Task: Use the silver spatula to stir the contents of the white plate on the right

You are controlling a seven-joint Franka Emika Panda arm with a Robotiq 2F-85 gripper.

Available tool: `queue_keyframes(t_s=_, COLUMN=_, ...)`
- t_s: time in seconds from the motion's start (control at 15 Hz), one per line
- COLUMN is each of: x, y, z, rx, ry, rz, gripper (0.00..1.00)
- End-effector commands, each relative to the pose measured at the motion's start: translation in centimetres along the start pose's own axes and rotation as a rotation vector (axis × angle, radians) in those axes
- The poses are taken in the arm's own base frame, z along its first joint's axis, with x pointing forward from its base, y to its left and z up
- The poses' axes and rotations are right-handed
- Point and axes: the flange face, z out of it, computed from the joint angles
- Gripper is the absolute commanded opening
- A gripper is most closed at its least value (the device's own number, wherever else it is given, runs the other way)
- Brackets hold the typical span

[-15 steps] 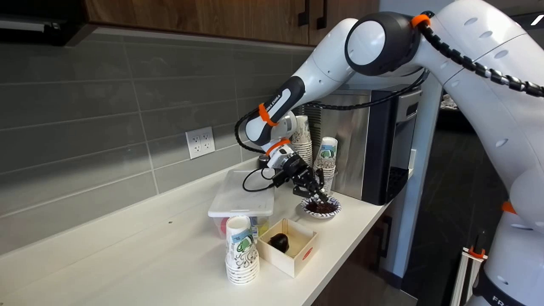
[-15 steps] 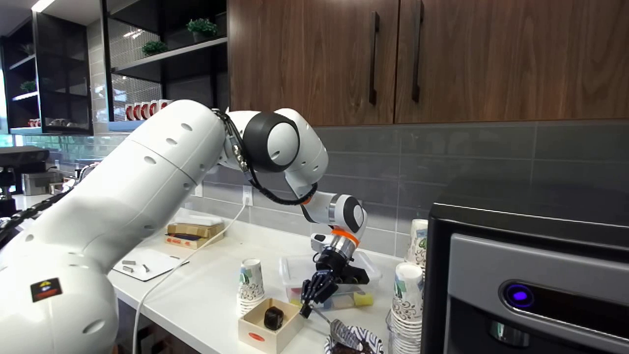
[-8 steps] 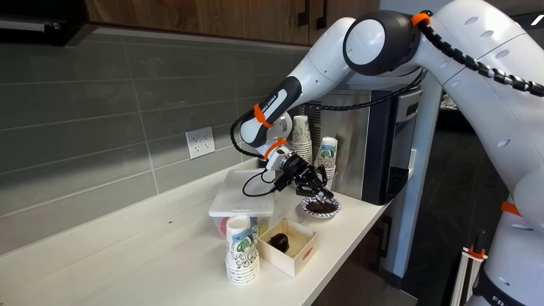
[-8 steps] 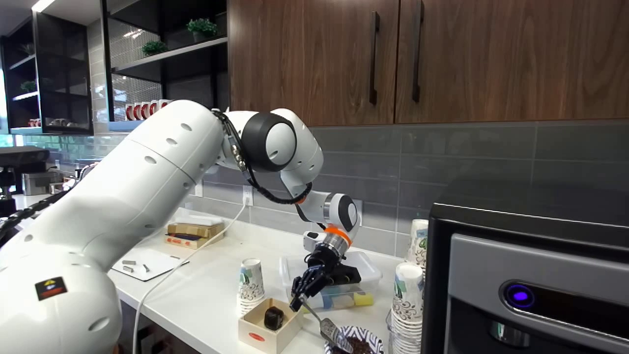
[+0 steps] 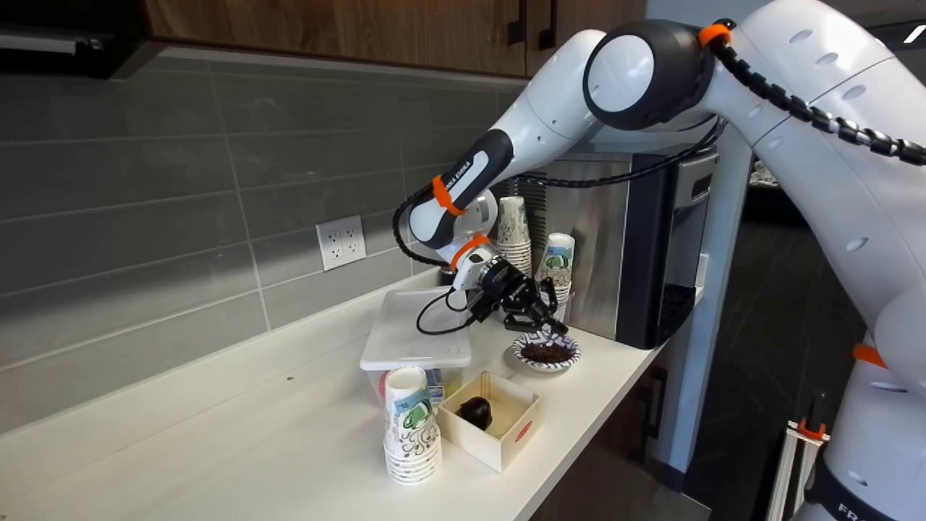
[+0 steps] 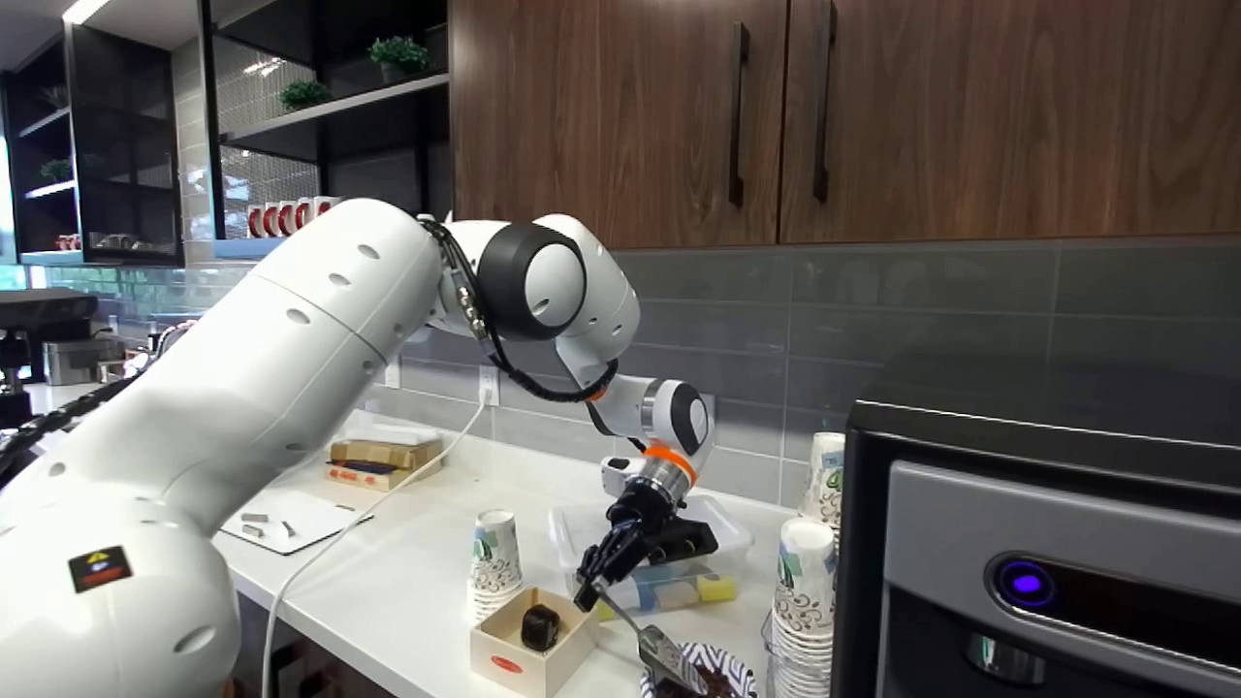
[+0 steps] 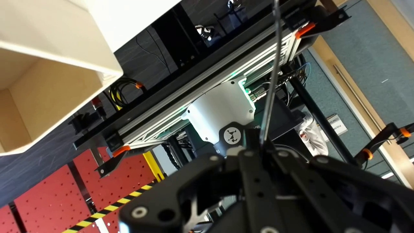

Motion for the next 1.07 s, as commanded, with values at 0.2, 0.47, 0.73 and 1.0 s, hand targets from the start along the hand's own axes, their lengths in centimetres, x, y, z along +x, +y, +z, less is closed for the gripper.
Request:
queue_keyframes(t_s=0.2, x=-2.8, y=-0.1, z=-0.8, rx=-0.034, ry=-0.003, rz=0.131, gripper=0.01)
queue_keyframes(t_s=0.47, x=-3.5, y=0.4, z=-1.1, rx=-0.029, ry=-0.004, rz=0.157, gripper=0.01)
queue_keyframes(t_s=0.73, x=-4.0, y=0.5, z=-1.2, rx=-0.027, ry=-0.019, rz=0.149, gripper=0.01)
queue_keyframes(t_s=1.0, x=-3.9, y=0.5, z=-1.2, rx=-0.027, ry=-0.035, rz=0.135, gripper=0.43)
